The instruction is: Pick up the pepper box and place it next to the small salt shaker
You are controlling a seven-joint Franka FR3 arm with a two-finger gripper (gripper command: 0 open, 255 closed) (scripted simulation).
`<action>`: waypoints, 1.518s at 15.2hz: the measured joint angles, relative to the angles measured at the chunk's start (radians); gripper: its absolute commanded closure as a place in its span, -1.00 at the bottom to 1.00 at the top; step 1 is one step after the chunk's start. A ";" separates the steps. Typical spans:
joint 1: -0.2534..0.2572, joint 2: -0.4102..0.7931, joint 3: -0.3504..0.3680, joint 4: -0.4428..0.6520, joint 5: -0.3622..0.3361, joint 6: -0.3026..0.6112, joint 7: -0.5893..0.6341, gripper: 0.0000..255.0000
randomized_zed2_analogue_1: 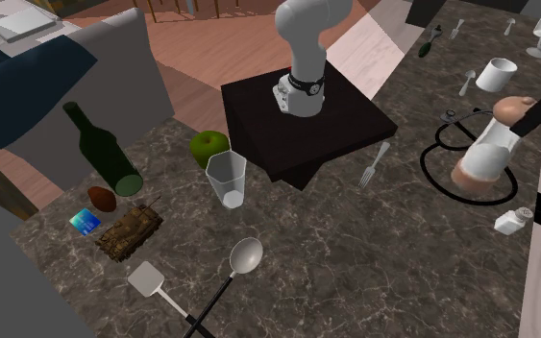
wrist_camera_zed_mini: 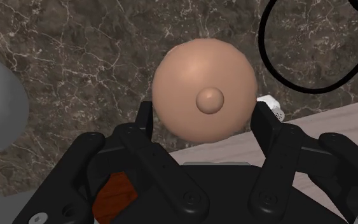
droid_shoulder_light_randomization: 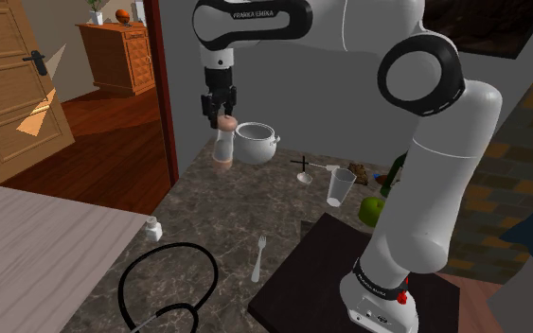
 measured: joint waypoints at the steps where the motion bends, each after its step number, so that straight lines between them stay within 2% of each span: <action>1: 0.010 0.028 0.009 0.040 0.005 -0.012 0.020 1.00; 6: 0.051 0.170 0.042 0.228 0.022 -0.059 0.095 1.00; 13: 0.103 0.423 0.076 0.617 0.039 -0.194 0.194 1.00; 23: 0.118 0.399 0.079 0.446 0.037 -0.048 0.204 1.00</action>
